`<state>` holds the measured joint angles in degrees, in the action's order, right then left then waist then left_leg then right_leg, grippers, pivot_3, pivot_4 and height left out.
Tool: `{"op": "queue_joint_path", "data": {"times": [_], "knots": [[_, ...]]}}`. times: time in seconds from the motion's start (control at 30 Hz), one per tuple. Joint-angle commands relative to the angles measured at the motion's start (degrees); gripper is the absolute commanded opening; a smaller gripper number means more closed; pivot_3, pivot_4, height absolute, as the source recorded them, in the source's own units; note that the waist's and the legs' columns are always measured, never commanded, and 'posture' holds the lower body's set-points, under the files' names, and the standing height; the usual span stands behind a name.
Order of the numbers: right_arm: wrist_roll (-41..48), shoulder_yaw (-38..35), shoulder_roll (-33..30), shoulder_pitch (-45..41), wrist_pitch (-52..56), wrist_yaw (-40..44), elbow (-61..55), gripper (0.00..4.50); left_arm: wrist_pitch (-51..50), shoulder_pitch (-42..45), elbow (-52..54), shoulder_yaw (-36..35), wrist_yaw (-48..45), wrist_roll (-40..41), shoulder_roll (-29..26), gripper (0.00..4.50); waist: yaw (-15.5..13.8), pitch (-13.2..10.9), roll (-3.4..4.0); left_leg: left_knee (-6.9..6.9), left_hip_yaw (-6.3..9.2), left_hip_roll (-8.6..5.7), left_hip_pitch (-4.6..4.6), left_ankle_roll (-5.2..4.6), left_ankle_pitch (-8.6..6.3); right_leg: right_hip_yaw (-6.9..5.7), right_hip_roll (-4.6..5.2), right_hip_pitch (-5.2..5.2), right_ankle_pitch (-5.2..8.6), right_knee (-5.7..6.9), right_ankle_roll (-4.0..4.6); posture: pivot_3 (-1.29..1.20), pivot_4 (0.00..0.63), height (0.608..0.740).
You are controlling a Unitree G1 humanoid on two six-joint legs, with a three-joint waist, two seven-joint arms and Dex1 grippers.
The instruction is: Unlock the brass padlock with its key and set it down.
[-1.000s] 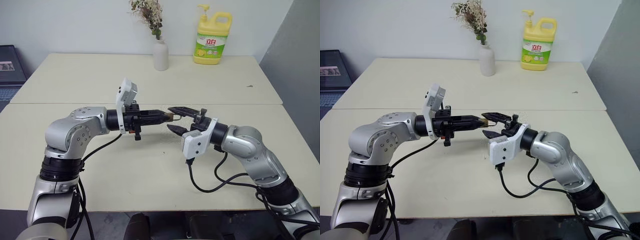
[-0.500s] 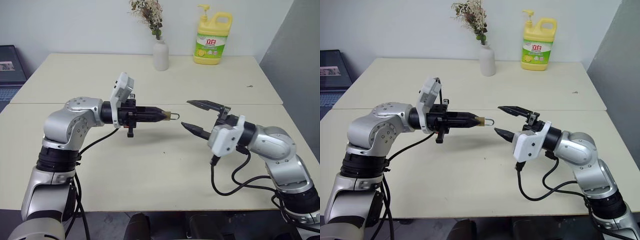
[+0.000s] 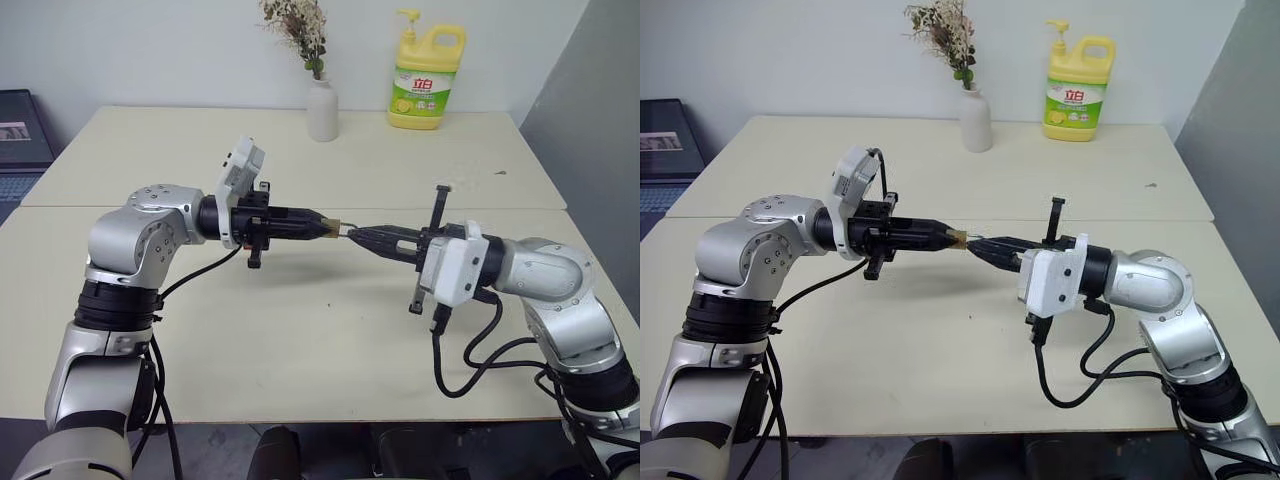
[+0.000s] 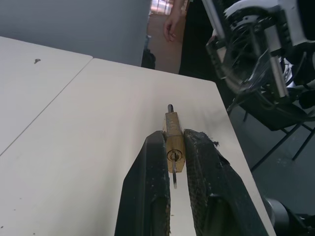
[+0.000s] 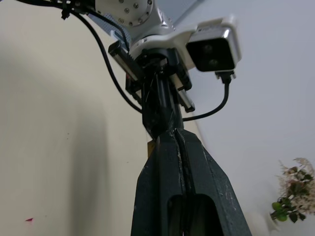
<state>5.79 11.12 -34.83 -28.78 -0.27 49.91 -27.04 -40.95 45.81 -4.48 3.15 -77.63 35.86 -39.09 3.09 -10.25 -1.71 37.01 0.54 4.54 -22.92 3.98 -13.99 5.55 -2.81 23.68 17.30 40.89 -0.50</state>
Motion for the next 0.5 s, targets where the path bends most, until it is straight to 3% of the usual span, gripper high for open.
{"op": "queue_joint_path", "data": {"times": [0.03, 0.5], "knots": [[-0.3, 0.4, 0.5, -1.5, -0.5, 0.1, 0.1, 0.0, -0.5, 0.5, 3.1, -1.4, -0.3, 1.5, -0.4, 0.15, 0.0, 0.0, 0.0, 0.0, 0.0, 0.0, 0.0, 0.0, 0.0, 0.0, 0.0, 0.0, 0.0, 0.0, 0.0, 0.0, 0.15, 0.74], [-3.0, 0.8, 0.8, -2.7, -3.9, 0.1, 5.0, 0.0, -1.6, -1.2, 5.7, -1.4, -1.0, 2.3, -1.6, 0.15, 0.1, 0.0, 0.0, 0.0, 0.05, 0.0, 0.01, 0.0, 0.0, -0.02, 0.0, 0.0, 0.0, 0.01, 0.0, 0.0, 0.15, 0.74]]}}
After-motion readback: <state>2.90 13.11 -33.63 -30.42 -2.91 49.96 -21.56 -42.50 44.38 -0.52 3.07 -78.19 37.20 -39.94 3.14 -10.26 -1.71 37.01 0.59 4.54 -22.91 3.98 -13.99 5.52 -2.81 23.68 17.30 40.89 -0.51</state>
